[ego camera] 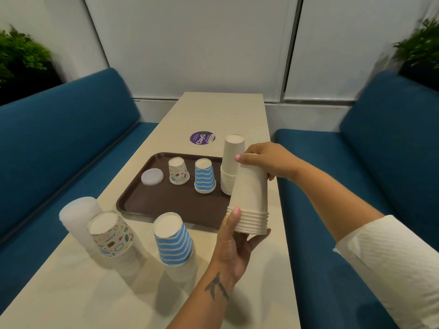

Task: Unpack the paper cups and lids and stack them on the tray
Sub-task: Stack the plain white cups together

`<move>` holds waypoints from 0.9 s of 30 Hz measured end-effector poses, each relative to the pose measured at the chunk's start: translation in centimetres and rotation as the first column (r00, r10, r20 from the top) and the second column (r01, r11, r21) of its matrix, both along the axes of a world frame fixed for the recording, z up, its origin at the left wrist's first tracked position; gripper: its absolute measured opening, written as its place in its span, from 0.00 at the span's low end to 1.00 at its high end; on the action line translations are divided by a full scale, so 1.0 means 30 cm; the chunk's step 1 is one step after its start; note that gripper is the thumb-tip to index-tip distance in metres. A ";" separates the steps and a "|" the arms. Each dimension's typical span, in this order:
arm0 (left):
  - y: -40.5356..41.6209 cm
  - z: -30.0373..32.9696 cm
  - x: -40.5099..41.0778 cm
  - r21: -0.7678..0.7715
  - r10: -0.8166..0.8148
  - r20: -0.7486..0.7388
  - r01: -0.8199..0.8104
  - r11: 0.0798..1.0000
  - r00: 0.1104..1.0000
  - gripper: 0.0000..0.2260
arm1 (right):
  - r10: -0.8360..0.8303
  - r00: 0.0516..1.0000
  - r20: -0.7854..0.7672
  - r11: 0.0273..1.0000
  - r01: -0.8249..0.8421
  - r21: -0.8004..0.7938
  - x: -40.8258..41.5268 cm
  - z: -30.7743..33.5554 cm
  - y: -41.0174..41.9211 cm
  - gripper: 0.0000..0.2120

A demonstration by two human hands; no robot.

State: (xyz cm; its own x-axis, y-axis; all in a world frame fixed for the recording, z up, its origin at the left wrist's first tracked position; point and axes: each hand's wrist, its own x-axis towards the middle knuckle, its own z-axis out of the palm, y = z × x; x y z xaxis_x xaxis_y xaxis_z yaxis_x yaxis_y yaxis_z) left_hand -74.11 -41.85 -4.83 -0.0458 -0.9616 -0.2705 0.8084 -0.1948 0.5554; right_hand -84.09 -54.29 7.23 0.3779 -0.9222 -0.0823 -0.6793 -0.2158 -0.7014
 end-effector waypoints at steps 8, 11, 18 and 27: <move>0.030 -0.016 0.010 0.002 -0.028 -0.004 0.028 1.000 1.000 0.42 | -0.074 0.992 0.100 0.995 0.080 -0.056 -0.013 0.053 -0.008 0.19; 0.040 -0.026 0.021 0.008 -0.037 -0.019 0.037 0.999 0.999 0.43 | -0.070 0.992 0.110 0.995 0.077 -0.063 -0.017 0.072 -0.011 0.20; 0.038 -0.028 0.045 -0.001 -0.033 -0.028 0.033 0.999 0.999 0.43 | -0.125 0.980 0.152 0.985 0.141 -0.101 -0.003 0.101 -0.066 0.21; 0.020 -0.060 0.091 0.052 0.004 -0.020 -0.003 0.999 1.000 0.45 | -0.241 0.924 0.296 0.898 0.328 -0.294 0.037 0.195 -0.207 0.22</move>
State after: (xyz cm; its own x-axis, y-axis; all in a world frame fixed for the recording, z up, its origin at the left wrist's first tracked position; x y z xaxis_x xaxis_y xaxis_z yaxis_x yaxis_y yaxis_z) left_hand -71.39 -41.25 -6.61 -0.0486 -0.9463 -0.3196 0.8198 -0.2206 0.5284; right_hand -82.98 -60.49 13.09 0.0628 -0.9491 0.3086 -0.5622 -0.2891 -0.7748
